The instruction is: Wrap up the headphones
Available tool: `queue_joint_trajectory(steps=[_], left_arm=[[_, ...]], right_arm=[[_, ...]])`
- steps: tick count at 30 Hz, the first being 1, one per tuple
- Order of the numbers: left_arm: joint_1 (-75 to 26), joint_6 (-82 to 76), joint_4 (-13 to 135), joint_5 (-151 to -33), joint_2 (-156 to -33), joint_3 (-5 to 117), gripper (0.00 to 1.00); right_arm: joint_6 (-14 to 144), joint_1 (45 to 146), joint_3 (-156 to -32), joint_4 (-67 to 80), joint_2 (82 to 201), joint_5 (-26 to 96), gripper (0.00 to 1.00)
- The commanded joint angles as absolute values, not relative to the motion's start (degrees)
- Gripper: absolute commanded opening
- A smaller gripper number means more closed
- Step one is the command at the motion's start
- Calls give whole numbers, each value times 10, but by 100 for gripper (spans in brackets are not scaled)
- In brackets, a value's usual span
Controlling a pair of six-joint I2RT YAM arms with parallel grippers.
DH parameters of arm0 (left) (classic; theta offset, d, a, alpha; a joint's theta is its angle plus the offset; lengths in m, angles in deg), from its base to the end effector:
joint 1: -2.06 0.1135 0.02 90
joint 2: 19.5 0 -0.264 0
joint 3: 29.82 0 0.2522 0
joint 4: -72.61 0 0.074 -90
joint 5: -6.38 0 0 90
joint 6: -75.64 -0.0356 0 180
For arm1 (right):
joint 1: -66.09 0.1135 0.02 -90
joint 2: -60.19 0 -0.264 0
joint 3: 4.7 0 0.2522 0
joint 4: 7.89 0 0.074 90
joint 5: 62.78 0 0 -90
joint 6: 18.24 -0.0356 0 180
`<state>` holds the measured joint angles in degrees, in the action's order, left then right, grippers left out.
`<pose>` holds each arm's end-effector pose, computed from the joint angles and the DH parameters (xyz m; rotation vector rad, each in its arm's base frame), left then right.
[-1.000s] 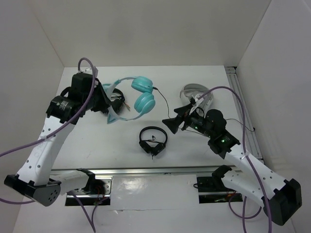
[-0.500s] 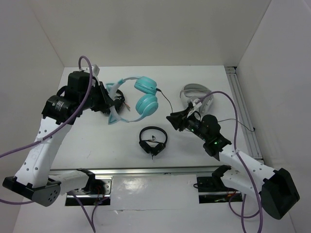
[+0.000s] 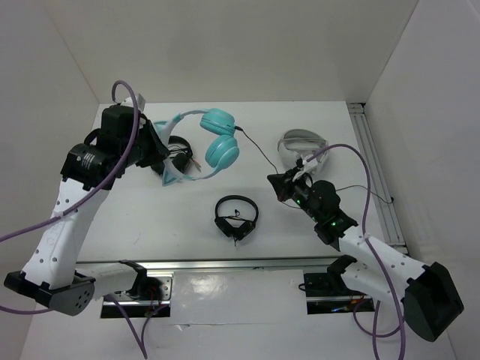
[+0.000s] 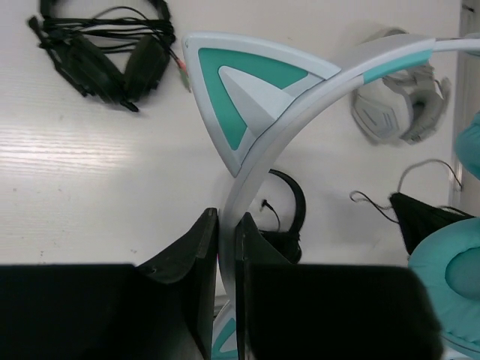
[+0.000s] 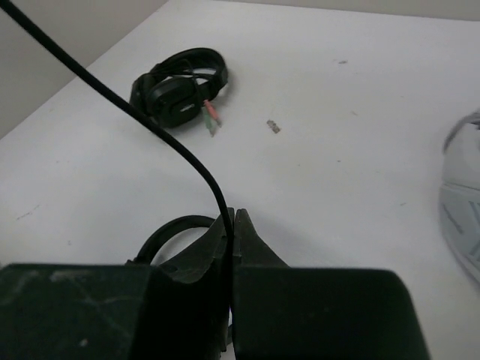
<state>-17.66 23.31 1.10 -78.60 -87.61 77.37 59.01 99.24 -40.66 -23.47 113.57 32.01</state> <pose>0.1985 -0.0678 0.4588 -0.3909 2.1395 -0.4900 0.1764 0.1187 0.2464 -0.3568 1.6070 0.6844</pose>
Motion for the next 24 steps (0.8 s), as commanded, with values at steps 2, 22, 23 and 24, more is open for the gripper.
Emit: queue_joint_trajectory(steps=[2, 22, 23, 24], left_arm=[[-176, 254, 51, -632, -873, 762, 0], [-434, 5, 92, -533, -1004, 684, 0], [-463, -6, 103, -557, -1004, 676, 0], [-473, -15, 110, -576, -1004, 671, 0]], right_arm=[[588, 1002, -488, -126, 1068, 202, 0], [780, 1135, -784, 212, 1138, 177, 0], [780, 1149, -791, 219, 1144, 169, 0], [788, 1155, -791, 225, 1151, 168, 0]])
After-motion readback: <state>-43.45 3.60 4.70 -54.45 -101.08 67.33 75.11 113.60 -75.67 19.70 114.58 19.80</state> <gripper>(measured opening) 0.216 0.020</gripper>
